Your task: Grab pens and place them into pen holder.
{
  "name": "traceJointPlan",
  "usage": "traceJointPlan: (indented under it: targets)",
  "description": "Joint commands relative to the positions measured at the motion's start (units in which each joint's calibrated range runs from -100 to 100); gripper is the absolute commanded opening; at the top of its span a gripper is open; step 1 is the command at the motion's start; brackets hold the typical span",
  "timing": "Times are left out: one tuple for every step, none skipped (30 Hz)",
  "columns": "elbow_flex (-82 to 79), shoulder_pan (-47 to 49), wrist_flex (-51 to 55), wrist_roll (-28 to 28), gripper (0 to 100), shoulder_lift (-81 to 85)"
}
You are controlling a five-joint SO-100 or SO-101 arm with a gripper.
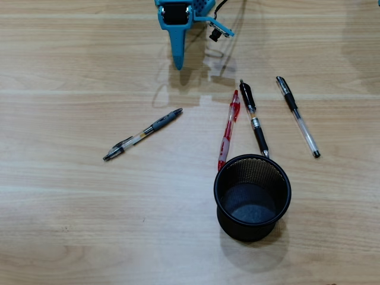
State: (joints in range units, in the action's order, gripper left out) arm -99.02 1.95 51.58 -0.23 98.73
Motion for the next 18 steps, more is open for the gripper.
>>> traceJointPlan:
  targets:
    - [-0.25,-0.35,0.22,0.34,2,0.68]
    - [-0.25,-0.35,0.22,0.34,2,0.68]
    - [-0.25,-0.35,0.22,0.34,2,0.68]
    - [-0.25,-0.35,0.22,0.34,2,0.68]
    - [-0.25,-0.17,0.22,0.50,2,0.68]
    - [-0.25,0.10,0.22,0.60,2,0.68]
    - [-0.25,-0.35,0.22,0.29,2,0.68]
    - [-0.25,-0.72,0.22,0.34,2,0.68]
    - [-0.25,-1.27,0.22,0.34,2,0.68]
    - [-0.25,-1.82,0.22,0.29,2,0.68]
    - [-0.25,-2.00,0.22,0.29,2,0.68]
    - [-0.25,-1.91,0.22,0.34,2,0.68]
    - [-0.25,-1.72,0.22,0.44,2,0.68]
    - [-0.25,-1.91,0.22,0.34,2,0.68]
    - [-0.25,-2.09,0.22,0.29,2,0.68]
    - [-0.25,-2.09,0.22,0.29,2,0.68]
    - [-0.25,-2.18,0.22,0.29,2,0.68]
    - [-0.25,-2.18,0.22,0.29,2,0.68]
